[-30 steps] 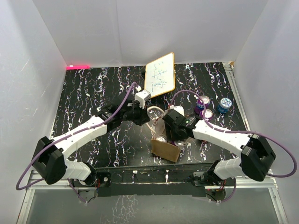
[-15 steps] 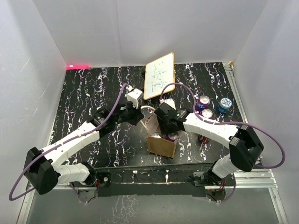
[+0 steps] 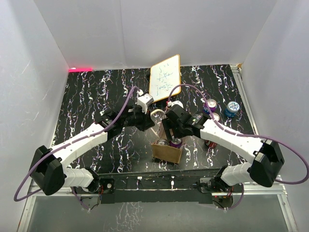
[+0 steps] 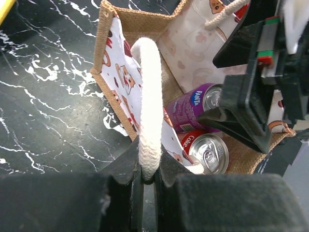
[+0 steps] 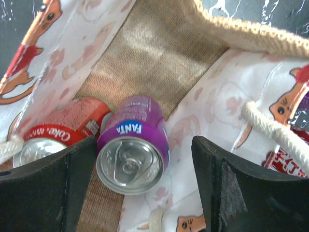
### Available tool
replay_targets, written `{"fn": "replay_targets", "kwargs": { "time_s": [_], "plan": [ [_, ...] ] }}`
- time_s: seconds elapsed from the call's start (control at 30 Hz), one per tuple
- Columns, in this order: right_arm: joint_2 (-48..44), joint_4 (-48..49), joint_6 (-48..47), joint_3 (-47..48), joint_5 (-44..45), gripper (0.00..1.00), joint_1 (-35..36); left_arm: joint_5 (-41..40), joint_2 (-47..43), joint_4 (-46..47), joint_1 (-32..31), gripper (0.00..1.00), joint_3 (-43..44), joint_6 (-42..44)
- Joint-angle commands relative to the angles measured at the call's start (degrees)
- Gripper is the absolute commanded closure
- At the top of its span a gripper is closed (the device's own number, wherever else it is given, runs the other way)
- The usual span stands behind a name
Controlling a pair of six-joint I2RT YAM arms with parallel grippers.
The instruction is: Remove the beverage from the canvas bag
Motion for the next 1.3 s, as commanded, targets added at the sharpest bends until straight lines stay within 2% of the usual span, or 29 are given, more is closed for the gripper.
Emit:
{"fn": "replay_targets", "kwargs": {
  "time_s": [0.0, 0.53, 0.63, 0.87, 1.27],
  "plan": [
    [-3.2, -4.1, -1.1, 1.2, -3.3, 0.18, 0.2, 5.6, 1.7, 0.3, 0.0, 1.00, 2.2, -0.8],
    [-5.5, -4.6, -5.9, -1.0, -12.3, 0.18, 0.2, 4.5, 2.6, -1.0, 0.0, 1.00, 2.7, -0.5],
    [-4.1, -7.2, -4.6, 0.5, -10.3, 0.18, 0.2, 4.9, 3.2, -1.4, 0.0, 1.00, 3.2, -0.5],
    [0.0, -6.4, -3.2, -0.2, -8.5, 0.17, 0.2, 3.4, 3.3, -1.6, 0.0, 1.00, 3.0, -0.2],
    [4.9, 4.6, -2.6, -3.2, -2.9, 0.17, 0.2, 4.9, 4.0, -1.6, 0.1, 1.00, 3.3, -0.4]
  ]
}}
